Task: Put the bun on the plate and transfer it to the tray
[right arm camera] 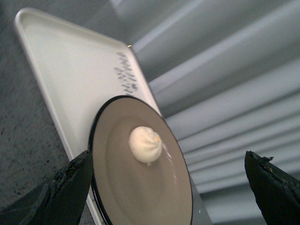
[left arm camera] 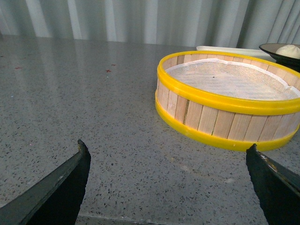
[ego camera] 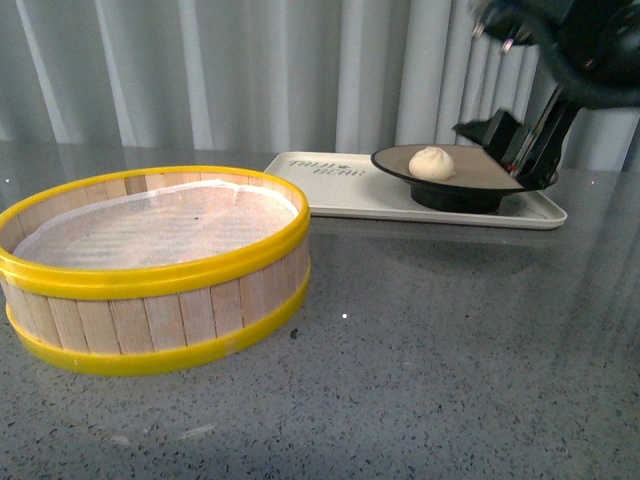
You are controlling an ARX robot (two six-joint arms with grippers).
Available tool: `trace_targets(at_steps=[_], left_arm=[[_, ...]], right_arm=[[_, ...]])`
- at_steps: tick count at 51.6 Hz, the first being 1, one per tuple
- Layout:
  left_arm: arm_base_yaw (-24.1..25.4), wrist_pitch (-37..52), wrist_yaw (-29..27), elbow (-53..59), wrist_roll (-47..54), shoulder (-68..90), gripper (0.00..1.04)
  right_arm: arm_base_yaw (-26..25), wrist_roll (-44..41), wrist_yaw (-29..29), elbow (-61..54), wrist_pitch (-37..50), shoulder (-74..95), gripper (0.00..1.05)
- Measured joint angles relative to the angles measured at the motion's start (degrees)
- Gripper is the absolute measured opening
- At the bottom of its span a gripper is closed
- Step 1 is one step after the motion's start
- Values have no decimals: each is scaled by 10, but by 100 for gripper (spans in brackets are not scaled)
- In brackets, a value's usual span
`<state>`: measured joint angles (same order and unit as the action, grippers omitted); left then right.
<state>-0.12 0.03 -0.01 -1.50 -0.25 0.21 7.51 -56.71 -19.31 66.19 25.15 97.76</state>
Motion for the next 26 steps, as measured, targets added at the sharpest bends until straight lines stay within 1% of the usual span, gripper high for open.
trace_targets(at_steps=[1,3,4,7,8,9,10,12,13,14,15,17,20,26], left_arm=[[0,0,0,0,0,0,98],[0,0,0,0,0,0,98],[0,0,0,0,0,0,98],[0,0,0,0,0,0,98],[0,0,0,0,0,0,98],[0,0,0,0,0,0,98],[0,0,0,0,0,0,98],[0,0,0,0,0,0,98],[0,0,0,0,0,0,98],[0,0,0,0,0,0,98],[0,0,-1,0,0,0,98],[0,0,-1,0,0,0,98],[0,0,-1,0,0,0,98],[0,0,0,0,0,0,98]], right_arm=[[0,36,5,-12,9,-15,96],[0,75,6,-23,14,-32,96],[0,107,8,-27,17,-45,96],[-1,153,10,-28,19,-57,96],[0,171,20,-29,21,-57,96],[3,190,50,-36,33,-57,93],[6,237,115,-55,59,-59,88],[8,316,193,-89,89,-66,81],[8,367,229,-117,106,-75,76],[7,391,246,-137,116,-83,72],[6,439,260,-166,130,-96,67],[0,487,261,-210,151,-121,58],[-7,519,258,-256,172,-151,47],[-19,544,252,-323,198,-195,29]])
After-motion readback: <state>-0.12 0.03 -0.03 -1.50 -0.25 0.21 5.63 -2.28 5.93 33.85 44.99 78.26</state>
